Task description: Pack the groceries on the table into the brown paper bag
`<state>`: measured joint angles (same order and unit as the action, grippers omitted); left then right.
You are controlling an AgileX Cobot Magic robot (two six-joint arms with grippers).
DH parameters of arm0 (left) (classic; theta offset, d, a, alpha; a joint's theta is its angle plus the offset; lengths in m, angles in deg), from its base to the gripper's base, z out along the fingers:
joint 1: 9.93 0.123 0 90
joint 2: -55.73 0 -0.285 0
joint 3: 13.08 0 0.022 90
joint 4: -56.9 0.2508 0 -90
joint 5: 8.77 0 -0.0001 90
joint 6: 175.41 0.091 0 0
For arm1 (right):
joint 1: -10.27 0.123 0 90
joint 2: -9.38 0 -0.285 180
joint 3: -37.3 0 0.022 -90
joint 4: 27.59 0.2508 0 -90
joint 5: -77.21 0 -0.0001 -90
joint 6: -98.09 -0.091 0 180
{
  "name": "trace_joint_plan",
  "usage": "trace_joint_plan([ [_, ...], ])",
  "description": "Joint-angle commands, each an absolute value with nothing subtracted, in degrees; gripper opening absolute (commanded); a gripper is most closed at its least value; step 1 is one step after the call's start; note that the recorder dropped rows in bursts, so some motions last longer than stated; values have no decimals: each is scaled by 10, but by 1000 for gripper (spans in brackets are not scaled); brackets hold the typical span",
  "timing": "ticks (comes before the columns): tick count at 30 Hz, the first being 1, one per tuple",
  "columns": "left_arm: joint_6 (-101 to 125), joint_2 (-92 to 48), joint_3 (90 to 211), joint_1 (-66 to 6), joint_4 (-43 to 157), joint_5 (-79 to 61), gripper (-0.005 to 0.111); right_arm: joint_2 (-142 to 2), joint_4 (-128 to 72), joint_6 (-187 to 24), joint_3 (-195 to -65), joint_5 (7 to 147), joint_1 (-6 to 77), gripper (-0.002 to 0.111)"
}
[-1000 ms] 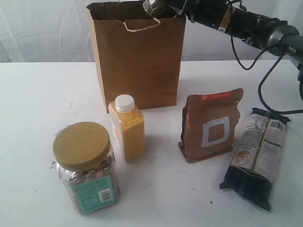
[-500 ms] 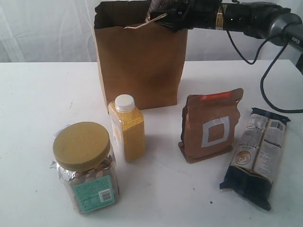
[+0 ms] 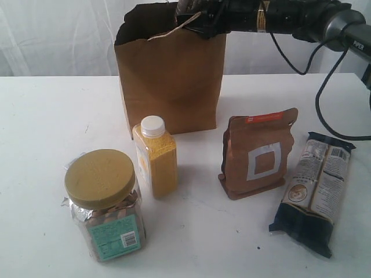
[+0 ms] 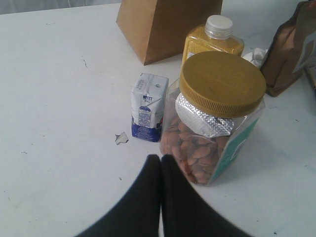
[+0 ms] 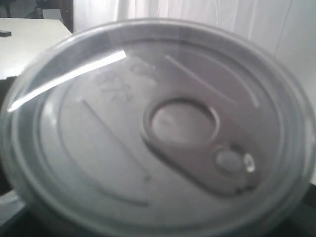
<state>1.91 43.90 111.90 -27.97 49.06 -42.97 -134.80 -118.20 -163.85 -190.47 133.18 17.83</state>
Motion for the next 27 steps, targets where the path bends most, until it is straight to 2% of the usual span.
trace_joint_plan([
  [1,17,439,1115,-277,480,-427,0,-1327,-1164,-1630,-1907,1309,179,71],
  [19,17,439,1115,-277,480,-427,0,-1318,-1156,-1630,-1907,1315,178,72],
  [21,17,439,1115,-277,480,-427,0,-1318,-1156,-1630,-1907,1312,178,81],
  [24,17,439,1115,-277,480,-427,0,-1318,-1158,-1630,-1907,1307,178,105],
  [27,17,439,1115,-277,480,-427,0,-1318,-1159,-1630,-1907,1308,178,105],
])
